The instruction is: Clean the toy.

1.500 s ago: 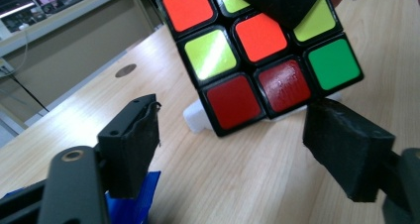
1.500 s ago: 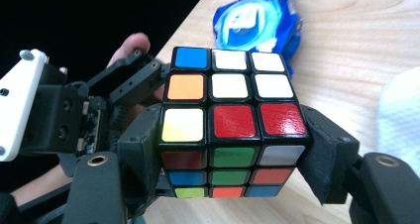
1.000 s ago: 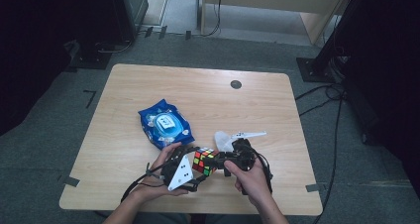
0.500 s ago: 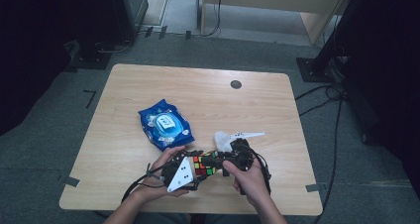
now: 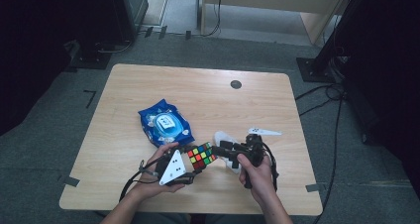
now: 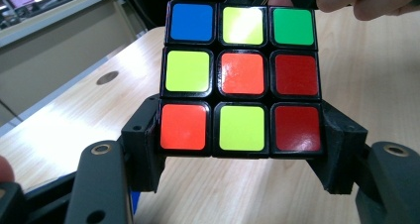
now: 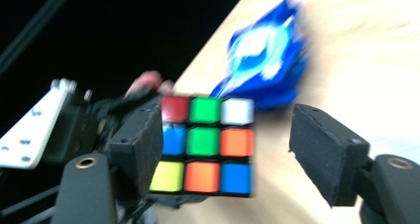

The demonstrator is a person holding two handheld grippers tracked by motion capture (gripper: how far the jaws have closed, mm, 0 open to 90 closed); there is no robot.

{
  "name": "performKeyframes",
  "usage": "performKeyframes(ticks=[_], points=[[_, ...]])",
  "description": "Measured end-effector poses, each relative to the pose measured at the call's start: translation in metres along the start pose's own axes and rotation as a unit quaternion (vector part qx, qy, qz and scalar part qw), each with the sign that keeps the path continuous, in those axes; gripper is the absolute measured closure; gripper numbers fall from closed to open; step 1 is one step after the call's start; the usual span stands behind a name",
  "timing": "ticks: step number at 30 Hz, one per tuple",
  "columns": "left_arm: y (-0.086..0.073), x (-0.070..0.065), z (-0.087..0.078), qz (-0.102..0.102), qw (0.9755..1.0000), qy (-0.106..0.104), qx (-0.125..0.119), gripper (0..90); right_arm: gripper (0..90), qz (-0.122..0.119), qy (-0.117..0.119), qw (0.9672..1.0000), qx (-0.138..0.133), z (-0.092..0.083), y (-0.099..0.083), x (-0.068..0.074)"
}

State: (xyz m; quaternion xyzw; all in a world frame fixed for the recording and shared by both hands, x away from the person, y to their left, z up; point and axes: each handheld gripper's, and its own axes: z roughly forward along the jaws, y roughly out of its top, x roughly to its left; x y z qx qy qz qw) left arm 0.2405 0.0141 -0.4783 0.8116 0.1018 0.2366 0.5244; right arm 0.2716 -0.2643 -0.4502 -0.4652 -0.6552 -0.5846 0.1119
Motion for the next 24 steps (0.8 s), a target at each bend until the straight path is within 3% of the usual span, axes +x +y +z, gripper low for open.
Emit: performKeyframes(ticks=[3,4,6,9,12,16,17,18,20,24], points=[[-0.002,0.004,-0.002,-0.003,0.9999,0.011,0.005,34.2,31.7,0.017,-0.009,0.9989,-0.043,-0.007,-0.001,-0.014],[-0.002,0.005,-0.002,-0.006,0.9999,0.012,0.005,34.2,32.7,0.014,-0.025,0.9984,-0.049,-0.007,-0.003,-0.020],[-0.002,0.007,-0.003,-0.008,0.9998,0.016,0.005,34.2,36.0,-0.012,-0.086,0.9951,-0.047,-0.007,-0.007,-0.030],[-0.003,0.008,-0.004,-0.012,0.9998,0.017,0.003,34.2,38.5,-0.064,-0.175,0.9820,-0.032,-0.002,-0.016,-0.041],[-0.003,0.008,-0.004,-0.012,0.9998,0.016,0.004,34.2,39.8,-0.116,-0.231,0.9658,-0.010,0.006,-0.023,-0.047],[-0.003,0.008,-0.004,-0.011,0.9998,0.016,0.005,34.2,41.6,-0.168,-0.277,0.9457,0.025,0.017,-0.031,-0.048],[-0.003,0.008,-0.004,-0.012,0.9998,0.016,0.004,34.2,41.6,-0.168,-0.277,0.9457,0.025,0.017,-0.031,-0.048],[-0.002,0.008,-0.005,-0.014,0.9998,0.015,0.004,34.2,42.8,-0.185,-0.294,0.9370,0.043,0.024,-0.034,-0.047],[-0.002,0.009,-0.005,-0.016,0.9998,0.015,0.003,34.2,44.8,-0.194,-0.302,0.9318,0.053,0.027,-0.036,-0.048],[-0.002,0.011,-0.007,-0.025,0.9996,0.017,0.002,34.2,47.0,-0.197,-0.309,0.9277,0.069,0.030,-0.039,-0.050]])
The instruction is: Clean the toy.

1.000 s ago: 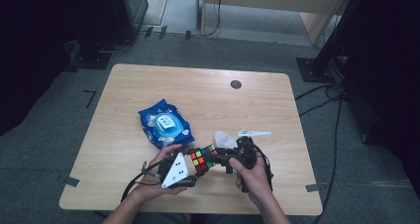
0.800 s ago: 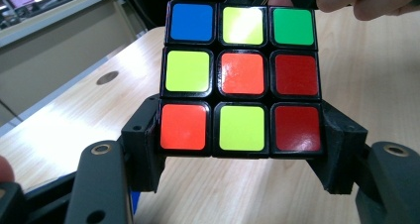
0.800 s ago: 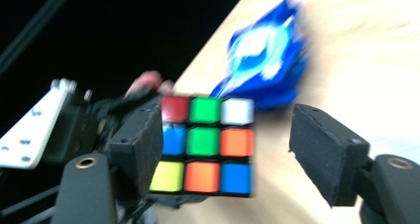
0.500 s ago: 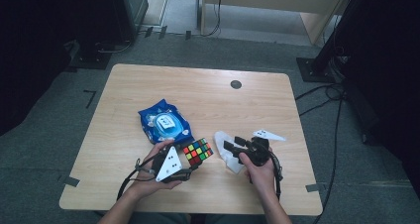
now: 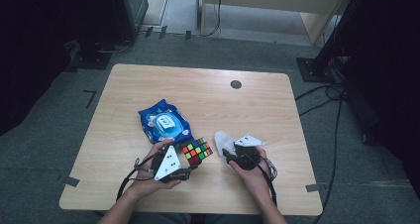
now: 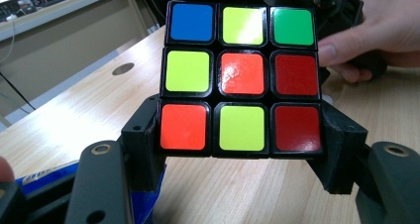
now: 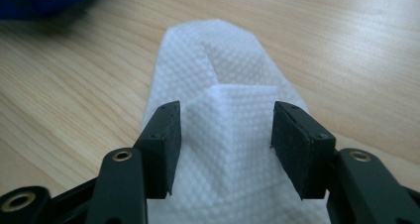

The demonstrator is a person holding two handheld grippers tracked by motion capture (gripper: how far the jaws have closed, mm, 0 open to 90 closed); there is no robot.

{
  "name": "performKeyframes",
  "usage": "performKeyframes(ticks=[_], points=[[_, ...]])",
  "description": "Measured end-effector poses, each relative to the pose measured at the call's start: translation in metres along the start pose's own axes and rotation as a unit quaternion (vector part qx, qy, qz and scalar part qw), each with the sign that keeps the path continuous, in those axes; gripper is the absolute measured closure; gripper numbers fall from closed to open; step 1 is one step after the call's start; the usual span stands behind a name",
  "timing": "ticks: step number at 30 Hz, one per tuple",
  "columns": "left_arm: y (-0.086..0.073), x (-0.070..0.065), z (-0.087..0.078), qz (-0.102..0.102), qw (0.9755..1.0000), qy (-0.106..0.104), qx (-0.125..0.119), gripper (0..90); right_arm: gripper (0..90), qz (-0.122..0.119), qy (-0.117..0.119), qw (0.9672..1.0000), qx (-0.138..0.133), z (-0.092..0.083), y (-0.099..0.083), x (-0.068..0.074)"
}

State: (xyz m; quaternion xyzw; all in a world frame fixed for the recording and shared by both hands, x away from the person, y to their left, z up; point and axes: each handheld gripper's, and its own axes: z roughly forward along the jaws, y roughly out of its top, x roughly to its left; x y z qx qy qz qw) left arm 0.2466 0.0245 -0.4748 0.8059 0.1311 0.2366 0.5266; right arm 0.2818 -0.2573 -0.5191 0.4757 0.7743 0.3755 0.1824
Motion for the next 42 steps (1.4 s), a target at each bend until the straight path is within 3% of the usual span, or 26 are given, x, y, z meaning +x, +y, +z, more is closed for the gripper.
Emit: performKeyframes(ticks=[5,8,11,13,15,18,19,20,26,30,33,37,38,42], points=[[0.000,0.003,-0.001,-0.016,0.9999,0.000,-0.006,34.2,53.4,0.002,-0.006,1.0000,-0.003,0.000,-0.001,-0.001],[0.000,0.006,-0.003,-0.029,0.9995,0.000,-0.011,34.1,66.9,-0.004,-0.022,0.9997,-0.006,-0.001,-0.003,-0.003],[0.000,0.007,-0.003,-0.035,0.9993,-0.001,-0.013,34.1,80.3,0.005,-0.026,0.9997,0.000,-0.004,-0.002,-0.004],[0.000,0.007,-0.003,-0.036,0.9993,-0.001,-0.013,34.2,83.8,0.012,-0.026,0.9996,-0.002,-0.005,-0.002,-0.005],[0.000,0.006,-0.002,-0.037,0.9992,-0.003,-0.013,34.1,86.6,0.018,-0.012,0.9991,-0.036,-0.015,0.002,-0.003],[0.000,0.006,-0.002,-0.037,0.9992,-0.004,-0.013,34.2,87.1,0.020,0.013,0.9955,-0.092,-0.033,0.012,0.004],[0.000,0.005,-0.001,-0.037,0.9992,-0.005,-0.013,34.2,87.1,0.020,0.013,0.9955,-0.092,-0.033,0.012,0.004],[0.000,0.005,-0.001,-0.038,0.9991,-0.007,-0.014,34.2,87.2,0.023,0.034,0.9905,-0.131,-0.047,0.021,0.012],[0.002,0.000,0.000,-0.038,0.9989,-0.017,-0.020,34.2,87.2,0.013,0.113,0.9740,-0.196,-0.075,0.038,0.040],[0.004,-0.004,0.002,-0.035,0.9989,-0.021,-0.023,34.2,87.2,0.006,0.159,0.9638,-0.214,-0.083,0.043,0.056],[0.005,-0.005,0.002,-0.036,0.9988,-0.023,-0.025,34.2,87.1,0.004,0.184,0.9595,-0.213,-0.083,0.043,0.065],[0.005,-0.004,0.000,-0.037,0.9987,-0.023,-0.027,34.2,87.0,0.006,0.183,0.9599,-0.212,-0.080,0.042,0.063],[0.005,-0.003,-0.001,-0.038,0.9985,-0.023,-0.030,34.1,87.0,0.023,0.183,0.9614,-0.205,-0.075,0.039,0.057],[0.006,-0.001,-0.003,-0.039,0.9985,-0.020,-0.032,34.2,86.9,0.032,0.168,0.9679,-0.185,-0.066,0.034,0.050]])
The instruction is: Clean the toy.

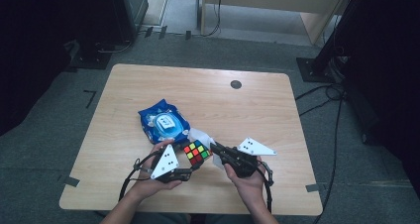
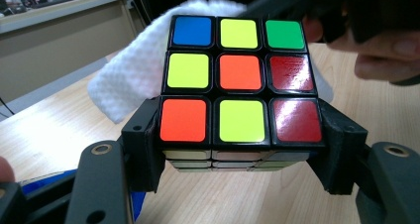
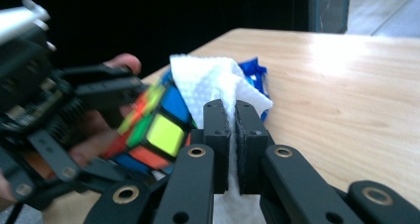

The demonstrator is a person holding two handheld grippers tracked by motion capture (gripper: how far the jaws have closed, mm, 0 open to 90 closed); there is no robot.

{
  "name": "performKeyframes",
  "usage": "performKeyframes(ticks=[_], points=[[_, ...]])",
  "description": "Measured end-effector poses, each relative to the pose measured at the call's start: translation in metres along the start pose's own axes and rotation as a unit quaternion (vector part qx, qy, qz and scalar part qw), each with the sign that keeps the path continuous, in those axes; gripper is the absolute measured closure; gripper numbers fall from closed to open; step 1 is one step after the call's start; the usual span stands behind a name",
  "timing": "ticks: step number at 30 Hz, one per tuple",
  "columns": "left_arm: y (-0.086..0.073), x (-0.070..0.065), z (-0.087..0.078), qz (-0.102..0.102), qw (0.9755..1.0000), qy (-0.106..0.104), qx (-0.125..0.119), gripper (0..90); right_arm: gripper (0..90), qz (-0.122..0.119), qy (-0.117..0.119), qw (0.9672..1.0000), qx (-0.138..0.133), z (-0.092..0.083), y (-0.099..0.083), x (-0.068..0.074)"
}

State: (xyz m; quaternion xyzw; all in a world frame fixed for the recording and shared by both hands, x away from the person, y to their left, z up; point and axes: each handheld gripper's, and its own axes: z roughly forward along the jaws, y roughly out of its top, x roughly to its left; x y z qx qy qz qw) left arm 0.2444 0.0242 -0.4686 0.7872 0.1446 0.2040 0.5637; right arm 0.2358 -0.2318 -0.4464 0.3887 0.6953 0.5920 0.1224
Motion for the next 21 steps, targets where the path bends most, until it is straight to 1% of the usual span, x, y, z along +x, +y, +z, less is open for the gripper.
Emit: performKeyframes(ticks=[2,4,6,7,8,10,12,14,15,16,18,20,21], points=[[0.000,0.001,0.000,0.000,1.0000,0.003,0.001,34.1,86.8,0.000,-0.002,1.0000,0.005,0.001,-0.002,-0.002],[0.000,0.002,-0.001,-0.001,1.0000,0.006,0.001,34.2,86.7,0.002,0.002,1.0000,0.003,0.001,-0.001,-0.001],[0.000,0.003,-0.001,-0.003,1.0000,0.009,0.002,34.2,86.6,-0.002,0.011,0.9999,0.000,-0.001,0.002,0.004],[0.000,0.003,-0.001,-0.003,1.0000,0.009,0.002,34.2,86.6,-0.002,0.011,0.9999,0.000,-0.001,0.002,0.004],[0.000,0.004,-0.002,-0.005,1.0000,0.009,0.001,34.2,86.4,-0.008,0.023,0.9996,-0.009,-0.004,0.006,0.009],[0.000,0.003,-0.002,-0.007,0.9999,0.007,-0.003,34.2,86.3,-0.010,0.028,0.9995,-0.012,-0.005,0.008,0.012],[0.002,0.002,-0.002,-0.005,1.0000,0.006,-0.004,34.2,86.2,-0.011,0.027,0.9995,-0.016,-0.006,0.009,0.011],[0.002,0.002,-0.003,-0.002,1.0000,0.004,-0.005,34.2,86.2,0.002,0.027,0.9996,-0.013,-0.005,0.006,0.007],[0.002,0.002,-0.003,-0.002,1.0000,0.004,-0.005,34.2,86.2,0.009,0.026,0.9996,-0.011,-0.004,0.004,0.004],[0.003,0.001,-0.003,-0.002,1.0000,0.003,-0.006,34.2,86.2,0.015,0.020,0.9997,-0.003,-0.002,0.002,0.001],[0.003,0.002,-0.003,-0.002,1.0000,0.005,-0.004,34.2,86.2,0.018,0.011,0.9997,0.012,0.000,-0.001,-0.003],[0.002,0.002,-0.002,-0.003,1.0000,0.006,-0.002,34.2,86.2,0.012,-0.007,0.9997,0.019,0.001,-0.003,-0.005],[0.001,0.003,-0.002,-0.003,1.0000,0.008,0.001,34.2,86.2,0.008,-0.013,0.9998,0.014,-0.001,-0.002,-0.004]])
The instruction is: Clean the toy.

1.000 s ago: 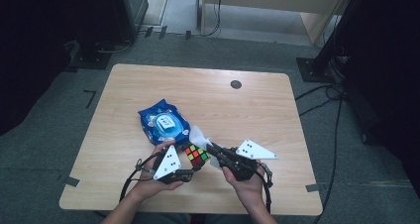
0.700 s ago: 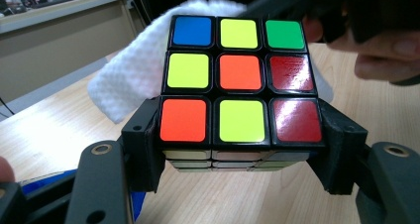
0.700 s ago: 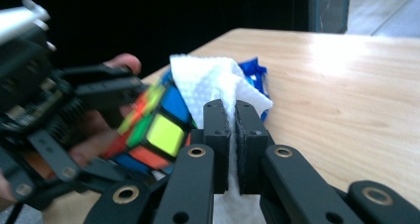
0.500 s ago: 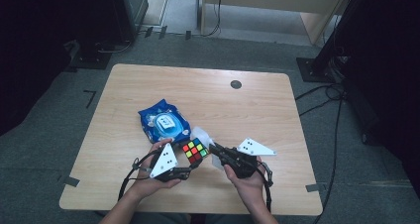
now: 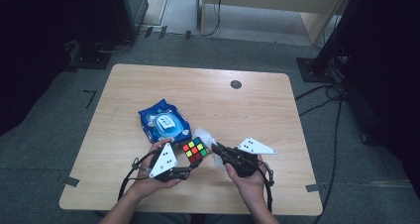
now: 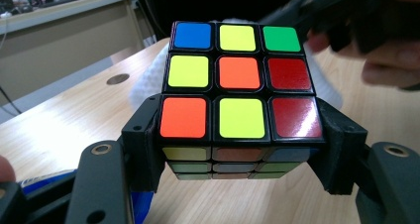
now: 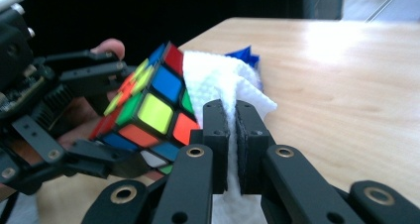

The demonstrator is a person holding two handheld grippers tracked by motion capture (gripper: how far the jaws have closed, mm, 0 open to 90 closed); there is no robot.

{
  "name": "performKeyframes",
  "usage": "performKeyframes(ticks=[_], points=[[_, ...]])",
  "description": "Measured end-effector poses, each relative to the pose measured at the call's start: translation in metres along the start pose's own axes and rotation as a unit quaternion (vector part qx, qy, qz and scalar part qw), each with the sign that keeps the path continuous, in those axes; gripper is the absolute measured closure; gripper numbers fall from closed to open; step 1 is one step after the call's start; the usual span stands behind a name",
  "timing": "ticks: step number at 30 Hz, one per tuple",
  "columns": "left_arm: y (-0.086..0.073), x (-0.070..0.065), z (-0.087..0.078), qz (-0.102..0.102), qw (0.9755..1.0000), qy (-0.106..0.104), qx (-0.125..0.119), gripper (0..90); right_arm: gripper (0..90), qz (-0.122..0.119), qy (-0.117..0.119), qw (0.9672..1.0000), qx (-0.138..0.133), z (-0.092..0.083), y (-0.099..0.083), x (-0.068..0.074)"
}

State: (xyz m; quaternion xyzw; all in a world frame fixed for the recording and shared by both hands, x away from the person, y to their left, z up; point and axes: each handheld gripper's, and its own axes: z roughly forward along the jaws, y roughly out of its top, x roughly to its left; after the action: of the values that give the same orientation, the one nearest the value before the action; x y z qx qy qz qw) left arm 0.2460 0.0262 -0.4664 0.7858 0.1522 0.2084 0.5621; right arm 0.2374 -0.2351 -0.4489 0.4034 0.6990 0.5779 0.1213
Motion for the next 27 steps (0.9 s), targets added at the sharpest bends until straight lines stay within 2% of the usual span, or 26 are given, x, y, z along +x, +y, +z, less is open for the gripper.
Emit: performKeyframes(ticks=[1,2,3,4,6,10,14,16,18,21,23,24,25,27], points=[[-0.002,0.000,0.002,0.007,0.9999,0.009,0.013,34.2,86.2,-0.009,-0.008,0.9999,-0.005,-0.001,0.001,0.002],[-0.002,0.000,0.002,0.007,0.9999,0.009,0.013,34.2,86.2,-0.009,-0.008,0.9999,-0.005,-0.001,0.001,0.002],[-0.004,0.000,0.005,0.012,0.9995,0.016,0.024,34.2,86.1,-0.025,-0.019,0.9994,-0.012,-0.004,0.004,0.006],[-0.005,-0.002,0.007,0.016,0.9992,0.018,0.032,34.2,85.9,-0.054,-0.018,0.9980,-0.029,-0.006,0.009,0.017],[-0.004,-0.005,0.010,0.021,0.9990,0.017,0.037,34.2,85.6,-0.085,-0.016,0.9958,-0.030,-0.005,0.012,0.029],[-0.002,-0.011,0.013,0.038,0.9979,0.025,0.047,34.2,84.9,-0.133,-0.010,0.9911,0.000,0.007,0.005,0.048],[-0.001,-0.012,0.013,0.038,0.9978,0.025,0.048,34.2,84.9,-0.154,0.010,0.9876,0.027,0.016,-0.002,0.062],[-0.001,-0.011,0.012,0.039,0.9977,0.027,0.049,34.2,84.7,-0.167,0.010,0.9853,0.032,0.018,-0.002,0.066],[-0.001,-0.011,0.012,0.038,0.9977,0.027,0.049,34.2,84.3,-0.161,0.006,0.9864,0.030,0.017,-0.001,0.062],[-0.002,-0.012,0.013,0.039,0.9975,0.026,0.052,34.2,84.3,-0.134,-0.008,0.9908,0.019,0.013,0.003,0.048],[-0.002,-0.012,0.013,0.040,0.9975,0.025,0.053,34.2,84.2,-0.126,-0.030,0.9915,0.011,0.008,0.006,0.039],[-0.002,-0.012,0.013,0.040,0.9975,0.025,0.053,34.2,84.2,-0.126,-0.030,0.9915,0.011,0.008,0.006,0.039],[-0.003,-0.012,0.013,0.037,0.9977,0.024,0.051,34.2,84.1,-0.104,-0.045,0.9936,0.002,0.004,0.008,0.030],[-0.002,-0.009,0.012,0.035,0.9978,0.027,0.049,34.3,84.3,-0.082,-0.066,0.9944,-0.007,-0.001,0.010,0.020]])
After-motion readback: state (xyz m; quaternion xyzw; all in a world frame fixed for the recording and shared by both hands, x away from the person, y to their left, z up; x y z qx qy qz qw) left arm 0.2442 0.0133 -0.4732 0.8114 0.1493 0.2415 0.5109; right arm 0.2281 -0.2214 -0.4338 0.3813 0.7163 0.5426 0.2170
